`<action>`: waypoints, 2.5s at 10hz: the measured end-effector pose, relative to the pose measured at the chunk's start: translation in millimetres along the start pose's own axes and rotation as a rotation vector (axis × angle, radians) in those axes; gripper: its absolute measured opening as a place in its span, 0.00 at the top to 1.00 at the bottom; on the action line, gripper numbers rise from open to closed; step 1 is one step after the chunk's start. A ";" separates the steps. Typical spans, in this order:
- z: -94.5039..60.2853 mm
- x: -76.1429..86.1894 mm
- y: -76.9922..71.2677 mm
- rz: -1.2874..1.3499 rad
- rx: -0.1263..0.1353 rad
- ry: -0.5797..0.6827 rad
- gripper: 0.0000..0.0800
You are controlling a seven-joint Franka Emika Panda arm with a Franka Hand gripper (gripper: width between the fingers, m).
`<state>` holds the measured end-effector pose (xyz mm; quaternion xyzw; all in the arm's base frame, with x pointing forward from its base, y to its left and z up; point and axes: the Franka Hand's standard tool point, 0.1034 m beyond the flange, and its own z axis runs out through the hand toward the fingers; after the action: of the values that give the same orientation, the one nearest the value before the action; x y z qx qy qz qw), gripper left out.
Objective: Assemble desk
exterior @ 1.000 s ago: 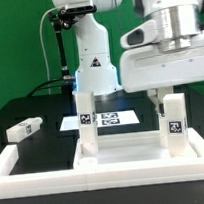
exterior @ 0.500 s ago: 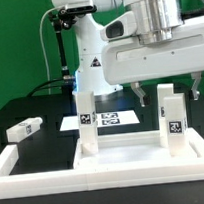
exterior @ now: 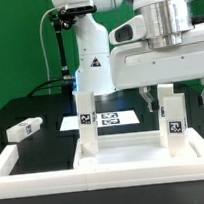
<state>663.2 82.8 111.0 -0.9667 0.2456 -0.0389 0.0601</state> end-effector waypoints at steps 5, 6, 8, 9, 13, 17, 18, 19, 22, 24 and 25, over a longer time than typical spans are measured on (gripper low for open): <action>1.0 -1.4 0.8 0.251 -0.003 -0.006 0.64; 1.1 -1.5 0.9 0.291 -0.004 -0.006 0.64; 2.1 -4.2 -1.7 0.630 -0.013 -0.014 0.64; 2.6 -5.6 -5.2 0.802 -0.012 -0.016 0.64; 4.2 -8.1 -20.2 1.443 0.047 -0.032 0.64; 4.7 -7.8 -20.7 1.523 0.057 -0.023 0.64; 4.4 -7.5 -20.5 1.462 0.057 -0.019 0.42; 0.7 -6.4 -20.8 1.186 0.054 -0.002 0.27; -0.2 -12.0 -23.4 0.866 0.080 0.027 0.19; 0.1 -11.4 -22.6 0.743 0.075 0.034 0.19; 0.1 -10.9 -21.8 0.648 0.072 0.038 0.19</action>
Offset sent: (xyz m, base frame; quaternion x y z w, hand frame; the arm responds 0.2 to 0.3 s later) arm 0.0000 0.0000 0.0000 0.0000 0.0000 0.1938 0.9810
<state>663.9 107.0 113.4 -0.8347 0.5398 -0.0443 0.0992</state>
